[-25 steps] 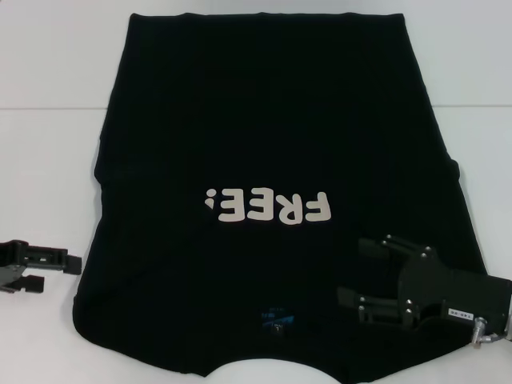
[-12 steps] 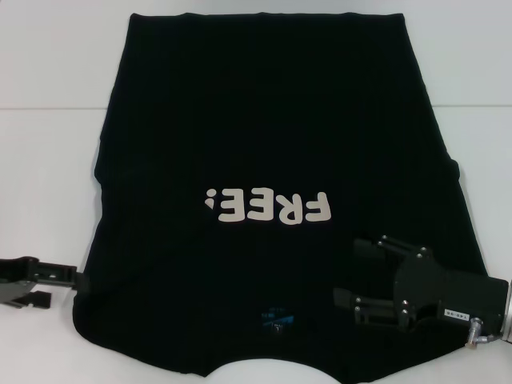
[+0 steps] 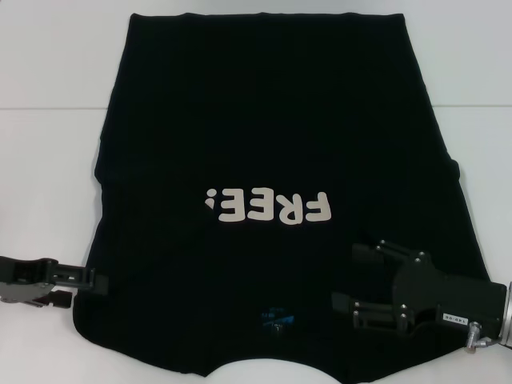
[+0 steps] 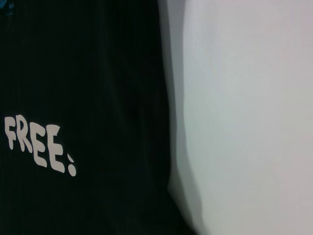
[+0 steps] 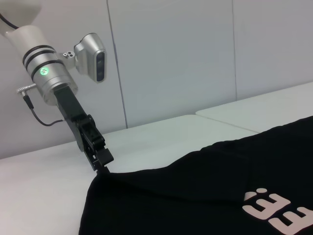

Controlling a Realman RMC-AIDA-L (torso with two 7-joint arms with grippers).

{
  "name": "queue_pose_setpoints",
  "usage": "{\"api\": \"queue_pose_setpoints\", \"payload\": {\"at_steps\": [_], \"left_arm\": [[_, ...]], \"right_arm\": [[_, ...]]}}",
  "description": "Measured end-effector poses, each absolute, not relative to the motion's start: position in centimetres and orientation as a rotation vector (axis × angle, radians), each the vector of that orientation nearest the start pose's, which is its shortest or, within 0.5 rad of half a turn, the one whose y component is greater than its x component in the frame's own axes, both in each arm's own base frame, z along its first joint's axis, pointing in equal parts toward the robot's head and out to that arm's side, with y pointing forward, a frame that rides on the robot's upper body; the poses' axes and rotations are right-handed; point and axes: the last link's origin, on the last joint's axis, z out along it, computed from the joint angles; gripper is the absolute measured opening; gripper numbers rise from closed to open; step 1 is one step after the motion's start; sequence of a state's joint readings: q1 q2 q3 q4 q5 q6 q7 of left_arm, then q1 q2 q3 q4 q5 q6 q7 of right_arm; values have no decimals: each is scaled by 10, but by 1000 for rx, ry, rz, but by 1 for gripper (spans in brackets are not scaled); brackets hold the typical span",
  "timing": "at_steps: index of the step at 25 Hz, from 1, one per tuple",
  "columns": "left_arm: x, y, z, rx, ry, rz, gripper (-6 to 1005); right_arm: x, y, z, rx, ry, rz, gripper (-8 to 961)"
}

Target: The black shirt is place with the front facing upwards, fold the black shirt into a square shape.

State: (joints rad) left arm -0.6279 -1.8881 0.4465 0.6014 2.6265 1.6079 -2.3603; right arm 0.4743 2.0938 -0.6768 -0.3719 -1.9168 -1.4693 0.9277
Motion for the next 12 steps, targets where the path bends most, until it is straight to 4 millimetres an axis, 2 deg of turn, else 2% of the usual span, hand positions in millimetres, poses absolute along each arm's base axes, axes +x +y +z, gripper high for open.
{"api": "queue_pose_setpoints", "payload": {"at_steps": [12], "left_arm": [[-331,327,55,-2252,-1952,-73,947]], "right_arm": [[290,291,-51,-2661,453,748,899]]}}
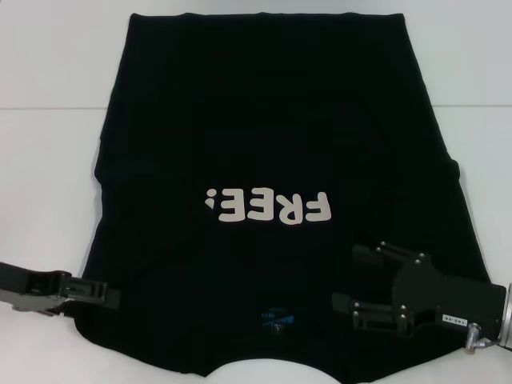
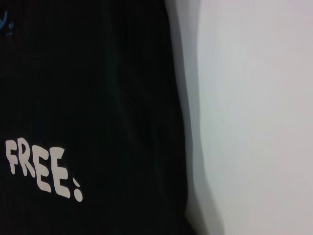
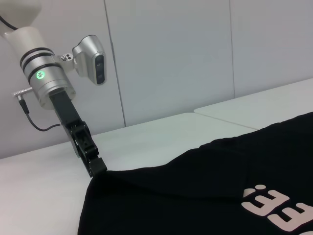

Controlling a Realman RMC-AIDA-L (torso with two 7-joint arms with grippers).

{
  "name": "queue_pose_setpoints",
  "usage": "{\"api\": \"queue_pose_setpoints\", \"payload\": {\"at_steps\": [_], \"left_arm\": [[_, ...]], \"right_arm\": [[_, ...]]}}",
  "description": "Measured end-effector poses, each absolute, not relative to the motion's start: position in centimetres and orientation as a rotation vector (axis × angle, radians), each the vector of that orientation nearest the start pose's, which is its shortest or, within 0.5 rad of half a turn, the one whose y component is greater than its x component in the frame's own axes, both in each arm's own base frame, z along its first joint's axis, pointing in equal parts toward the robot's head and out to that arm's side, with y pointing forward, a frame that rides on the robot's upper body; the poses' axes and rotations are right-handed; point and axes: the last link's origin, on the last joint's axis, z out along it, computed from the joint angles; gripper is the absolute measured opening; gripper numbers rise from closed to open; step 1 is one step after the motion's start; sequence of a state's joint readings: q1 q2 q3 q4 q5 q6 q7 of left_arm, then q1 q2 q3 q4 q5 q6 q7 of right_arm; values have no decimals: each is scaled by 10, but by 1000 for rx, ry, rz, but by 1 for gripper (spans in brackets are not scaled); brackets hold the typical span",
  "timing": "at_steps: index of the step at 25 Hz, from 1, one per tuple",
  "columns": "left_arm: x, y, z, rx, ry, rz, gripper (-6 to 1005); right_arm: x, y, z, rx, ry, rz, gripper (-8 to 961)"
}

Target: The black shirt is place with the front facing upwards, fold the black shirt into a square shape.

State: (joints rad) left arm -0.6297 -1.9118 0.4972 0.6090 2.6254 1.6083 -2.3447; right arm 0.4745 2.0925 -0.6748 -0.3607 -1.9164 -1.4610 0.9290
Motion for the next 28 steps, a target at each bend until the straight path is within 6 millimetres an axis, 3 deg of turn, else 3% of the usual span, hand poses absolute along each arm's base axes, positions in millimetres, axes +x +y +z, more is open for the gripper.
{"api": "queue_pose_setpoints", "payload": {"at_steps": [5,15,21,26,28], "left_arm": [[-327,330,55,-2274,-1923,-51,940],[-326,332,51,-2289,-1853,36,740],[-326,333,53,-2295,-1828,38,531],[-326,333,52,-2297,-1825,36,289],[-326,333,53,-2297,-1826,28,142]], "right_arm": [[290,292,-51,-2659,454,748,898],[290,292,-51,-2658,460,749,899],[290,292,-51,-2658,485,756,899],[290,292,-51,-2657,498,760,898],[291,293,-49,-2649,536,762,898]]}}
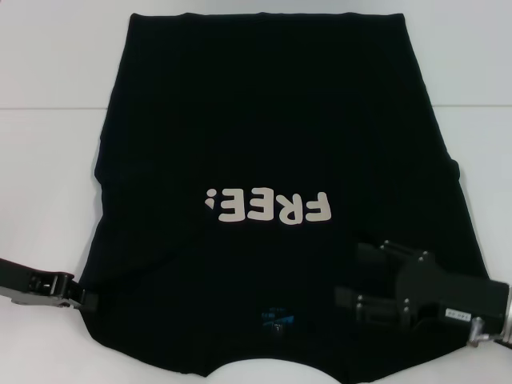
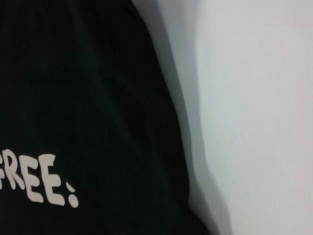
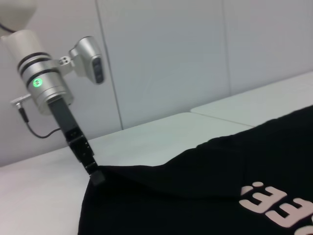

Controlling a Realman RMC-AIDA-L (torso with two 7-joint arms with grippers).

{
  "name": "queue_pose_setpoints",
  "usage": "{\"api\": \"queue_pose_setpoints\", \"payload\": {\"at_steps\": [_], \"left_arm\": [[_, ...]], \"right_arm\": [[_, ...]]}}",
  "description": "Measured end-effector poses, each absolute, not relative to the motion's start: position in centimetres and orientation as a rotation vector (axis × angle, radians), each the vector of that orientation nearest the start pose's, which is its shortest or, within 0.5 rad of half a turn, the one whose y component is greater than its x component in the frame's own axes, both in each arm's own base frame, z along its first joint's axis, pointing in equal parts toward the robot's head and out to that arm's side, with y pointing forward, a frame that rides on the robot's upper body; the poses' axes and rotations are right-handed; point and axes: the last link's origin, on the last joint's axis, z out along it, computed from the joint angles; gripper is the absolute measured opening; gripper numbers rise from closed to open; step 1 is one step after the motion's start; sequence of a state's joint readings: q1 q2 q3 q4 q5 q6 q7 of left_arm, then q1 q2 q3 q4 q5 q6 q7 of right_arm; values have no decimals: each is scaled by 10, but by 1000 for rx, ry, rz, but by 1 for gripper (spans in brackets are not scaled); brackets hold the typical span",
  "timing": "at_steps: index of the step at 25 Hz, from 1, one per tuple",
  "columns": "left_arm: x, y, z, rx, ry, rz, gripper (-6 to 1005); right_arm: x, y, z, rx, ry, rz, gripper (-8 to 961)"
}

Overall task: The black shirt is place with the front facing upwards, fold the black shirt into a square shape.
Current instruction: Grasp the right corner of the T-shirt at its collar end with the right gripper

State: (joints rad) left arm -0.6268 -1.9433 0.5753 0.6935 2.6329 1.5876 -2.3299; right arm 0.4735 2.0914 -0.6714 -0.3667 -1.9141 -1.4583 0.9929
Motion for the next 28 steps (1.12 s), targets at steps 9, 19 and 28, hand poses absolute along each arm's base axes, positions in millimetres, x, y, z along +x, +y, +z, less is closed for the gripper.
{"api": "queue_pose_setpoints", "payload": {"at_steps": [9,19,28], "left_arm": [[-324,334,53,-2296,-1834,31,21],[-323,335,55,-2310,-1822,24,20],[-326,332,55,-2306,-1828,14,21]], "right_arm": [[297,320,10,-2582,938,738,898],[295,346,98,-2458,1595,386,883],[318,346,105,-2254,1797,16,850]]}}
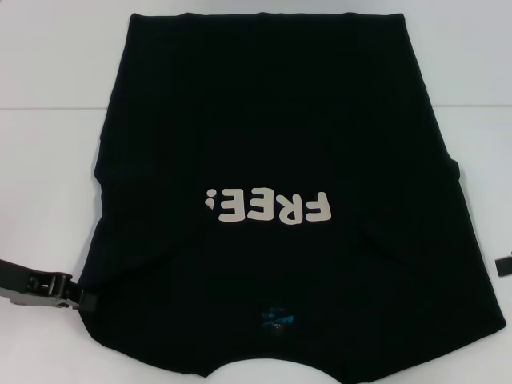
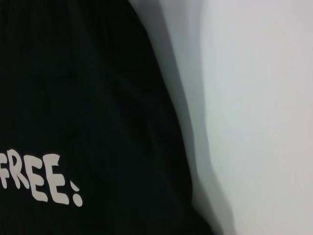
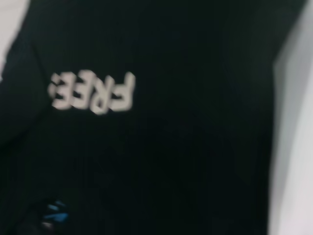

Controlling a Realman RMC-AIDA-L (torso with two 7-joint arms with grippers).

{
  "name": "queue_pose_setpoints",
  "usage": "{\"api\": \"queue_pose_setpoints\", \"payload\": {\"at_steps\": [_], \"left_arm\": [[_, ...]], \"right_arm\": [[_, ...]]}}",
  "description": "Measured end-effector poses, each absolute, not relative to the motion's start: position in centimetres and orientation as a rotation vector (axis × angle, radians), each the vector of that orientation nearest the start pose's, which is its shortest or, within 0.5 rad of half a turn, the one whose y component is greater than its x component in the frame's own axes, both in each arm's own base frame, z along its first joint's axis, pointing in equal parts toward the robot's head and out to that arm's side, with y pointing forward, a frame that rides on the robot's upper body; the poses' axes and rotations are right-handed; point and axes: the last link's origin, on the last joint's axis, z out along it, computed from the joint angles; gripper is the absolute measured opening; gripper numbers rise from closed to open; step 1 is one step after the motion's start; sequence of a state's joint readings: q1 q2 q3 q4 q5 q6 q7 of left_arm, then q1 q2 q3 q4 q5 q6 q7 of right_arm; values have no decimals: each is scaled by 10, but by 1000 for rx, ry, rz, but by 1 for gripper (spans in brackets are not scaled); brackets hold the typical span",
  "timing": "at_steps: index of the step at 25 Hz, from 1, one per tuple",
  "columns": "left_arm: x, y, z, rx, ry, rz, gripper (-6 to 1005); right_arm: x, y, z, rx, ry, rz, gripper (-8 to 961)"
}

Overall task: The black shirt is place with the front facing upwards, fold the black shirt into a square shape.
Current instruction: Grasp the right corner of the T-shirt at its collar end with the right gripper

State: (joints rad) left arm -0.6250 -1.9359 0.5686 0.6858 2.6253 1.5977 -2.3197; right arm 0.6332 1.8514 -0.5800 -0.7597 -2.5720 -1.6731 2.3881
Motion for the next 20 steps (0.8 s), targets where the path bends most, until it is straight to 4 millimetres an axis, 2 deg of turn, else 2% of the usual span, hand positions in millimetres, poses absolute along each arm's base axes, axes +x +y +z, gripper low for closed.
{"api": "queue_pose_setpoints", "payload": {"at_steps": [8,20], "left_arm": [[-325,332,53,-2313,-1828,16,21],[-326,331,52,-2306,-1830,9,21]], "right_arm": [[332,339,86,-2236,1841,-41,850],[334,334,70,-2270,1875,-56,849]]}}
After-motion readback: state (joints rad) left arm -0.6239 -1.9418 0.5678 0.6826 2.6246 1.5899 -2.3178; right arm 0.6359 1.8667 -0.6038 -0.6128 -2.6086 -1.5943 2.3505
